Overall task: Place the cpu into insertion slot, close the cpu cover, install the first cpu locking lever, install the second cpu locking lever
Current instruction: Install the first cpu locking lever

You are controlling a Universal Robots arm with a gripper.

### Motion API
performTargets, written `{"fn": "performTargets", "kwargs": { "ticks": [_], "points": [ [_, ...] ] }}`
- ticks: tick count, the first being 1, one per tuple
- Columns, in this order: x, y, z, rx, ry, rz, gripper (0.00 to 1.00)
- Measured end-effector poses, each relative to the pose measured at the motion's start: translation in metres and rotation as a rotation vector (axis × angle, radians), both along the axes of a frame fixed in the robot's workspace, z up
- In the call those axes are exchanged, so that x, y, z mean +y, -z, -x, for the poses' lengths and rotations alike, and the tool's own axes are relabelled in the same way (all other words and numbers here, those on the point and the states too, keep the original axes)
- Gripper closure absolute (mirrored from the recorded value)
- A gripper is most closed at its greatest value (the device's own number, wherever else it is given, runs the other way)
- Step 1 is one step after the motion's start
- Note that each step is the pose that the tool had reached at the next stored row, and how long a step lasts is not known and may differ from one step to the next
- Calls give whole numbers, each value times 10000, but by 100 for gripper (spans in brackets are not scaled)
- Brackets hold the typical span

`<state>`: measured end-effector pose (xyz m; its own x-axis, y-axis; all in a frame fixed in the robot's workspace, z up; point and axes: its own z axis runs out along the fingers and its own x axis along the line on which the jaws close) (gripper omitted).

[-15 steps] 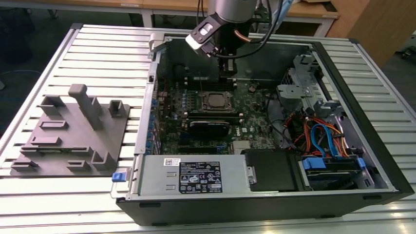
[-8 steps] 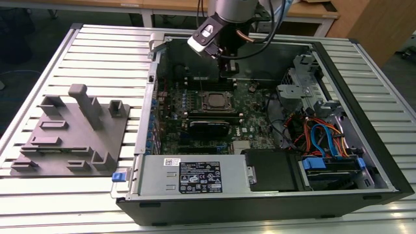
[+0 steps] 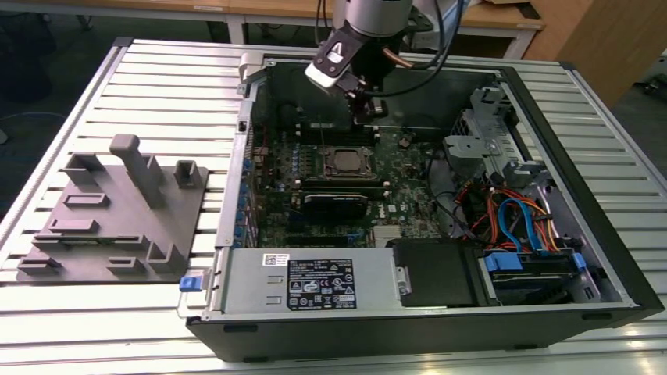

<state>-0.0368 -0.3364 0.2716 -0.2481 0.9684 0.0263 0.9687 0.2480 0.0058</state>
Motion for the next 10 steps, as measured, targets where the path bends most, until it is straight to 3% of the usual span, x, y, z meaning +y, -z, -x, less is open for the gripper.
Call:
{"fn": "performTargets", "kwargs": {
  "ticks": [6,10],
  "points": [
    [0,1,0,0,-621,1,90],
    [0,2,0,0,-710,0,90]
  ]
}}
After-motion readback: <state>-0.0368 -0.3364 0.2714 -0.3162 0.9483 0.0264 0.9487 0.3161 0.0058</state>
